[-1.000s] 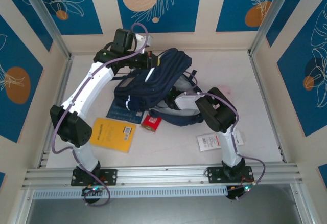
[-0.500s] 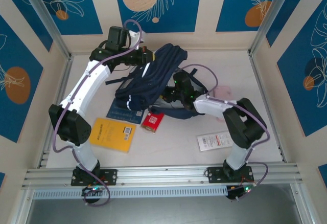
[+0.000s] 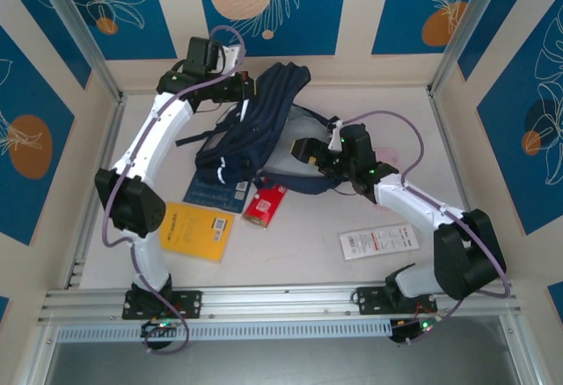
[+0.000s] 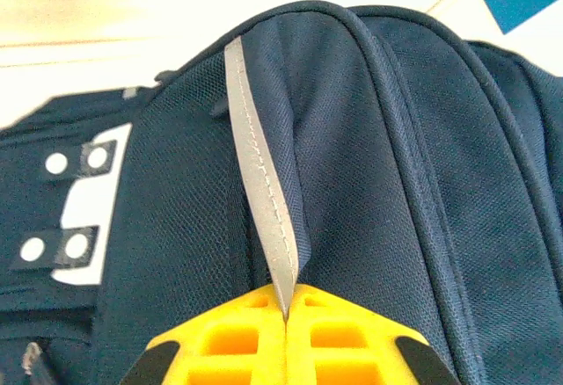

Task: Pack the student bag
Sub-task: Close the student bag at the top-center of the table.

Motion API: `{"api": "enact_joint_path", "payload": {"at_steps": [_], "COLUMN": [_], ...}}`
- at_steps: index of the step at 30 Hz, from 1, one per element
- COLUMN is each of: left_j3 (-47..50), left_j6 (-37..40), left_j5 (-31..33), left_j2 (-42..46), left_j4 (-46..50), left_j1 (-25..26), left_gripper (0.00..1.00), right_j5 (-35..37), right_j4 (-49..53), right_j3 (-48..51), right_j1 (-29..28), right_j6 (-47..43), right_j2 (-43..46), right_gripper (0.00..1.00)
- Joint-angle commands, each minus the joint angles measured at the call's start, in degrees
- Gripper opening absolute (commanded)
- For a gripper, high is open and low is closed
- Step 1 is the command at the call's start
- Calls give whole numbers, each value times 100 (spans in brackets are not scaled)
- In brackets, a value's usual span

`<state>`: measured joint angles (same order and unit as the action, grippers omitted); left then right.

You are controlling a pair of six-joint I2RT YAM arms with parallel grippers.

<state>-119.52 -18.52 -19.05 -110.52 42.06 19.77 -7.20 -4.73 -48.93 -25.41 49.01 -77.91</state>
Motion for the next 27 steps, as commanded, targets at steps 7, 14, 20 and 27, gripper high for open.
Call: {"api": "enact_joint_path", "payload": {"at_steps": [7,14,20,27], "left_j3": [-1879,-2112,-1397,-1248], "left_j6": [515,325,280,319], "left_j5": [1611,833,381,329], "left_j2": [-1200,-1902,-1793,-1801], "left_j4": [436,516,27,-104], "left_j1": [-217,160,577,835], "left_gripper": [0,4,5,5], "right_j5": [471,1249,1158,384], "right_j4": [780,2110,2522,2165], "right_j3": [342,237,630,996], "right_j1": [159,155,282,768], "right_j6": [-511,-759,-750,-700], "right_j2": [1225,1605,2215,2637], "right_gripper": [89,87,86,90]}}
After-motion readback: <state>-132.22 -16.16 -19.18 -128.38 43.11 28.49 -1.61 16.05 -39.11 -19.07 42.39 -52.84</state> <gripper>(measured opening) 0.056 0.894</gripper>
